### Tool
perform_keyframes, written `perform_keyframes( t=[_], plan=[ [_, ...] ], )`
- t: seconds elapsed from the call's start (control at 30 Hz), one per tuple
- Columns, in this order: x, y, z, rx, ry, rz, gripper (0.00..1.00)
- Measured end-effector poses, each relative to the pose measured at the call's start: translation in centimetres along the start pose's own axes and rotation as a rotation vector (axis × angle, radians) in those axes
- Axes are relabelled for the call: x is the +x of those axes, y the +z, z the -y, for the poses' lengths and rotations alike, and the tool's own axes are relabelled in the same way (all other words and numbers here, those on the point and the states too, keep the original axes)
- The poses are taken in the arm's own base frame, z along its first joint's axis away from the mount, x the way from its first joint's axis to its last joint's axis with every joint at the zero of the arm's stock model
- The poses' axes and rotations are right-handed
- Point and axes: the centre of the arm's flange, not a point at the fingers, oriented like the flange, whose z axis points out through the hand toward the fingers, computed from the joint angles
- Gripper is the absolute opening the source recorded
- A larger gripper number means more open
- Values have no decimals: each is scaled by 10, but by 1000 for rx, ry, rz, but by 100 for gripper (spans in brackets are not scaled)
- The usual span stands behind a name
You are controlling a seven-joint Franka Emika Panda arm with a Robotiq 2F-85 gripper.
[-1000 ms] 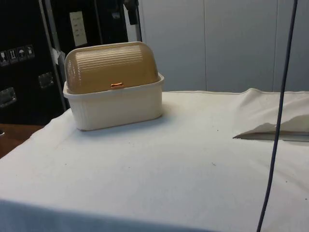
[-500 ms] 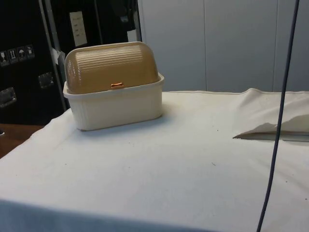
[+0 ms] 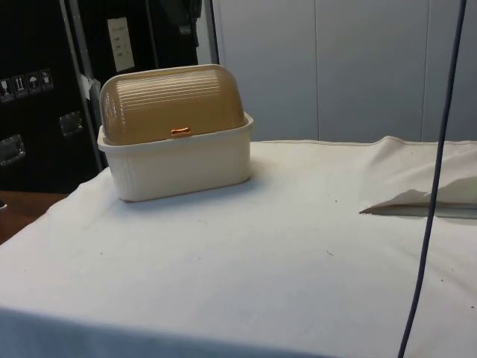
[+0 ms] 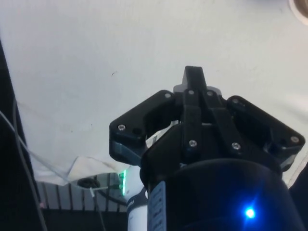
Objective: Open the lid, then close it.
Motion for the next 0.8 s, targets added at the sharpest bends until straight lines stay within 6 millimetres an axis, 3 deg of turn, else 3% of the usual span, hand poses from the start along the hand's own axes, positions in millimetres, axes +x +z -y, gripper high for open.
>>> perform_keyframes(
  t=[0.8],
  plan=[
    [13, 15, 38, -34, -81, -158, 0]
  ],
)
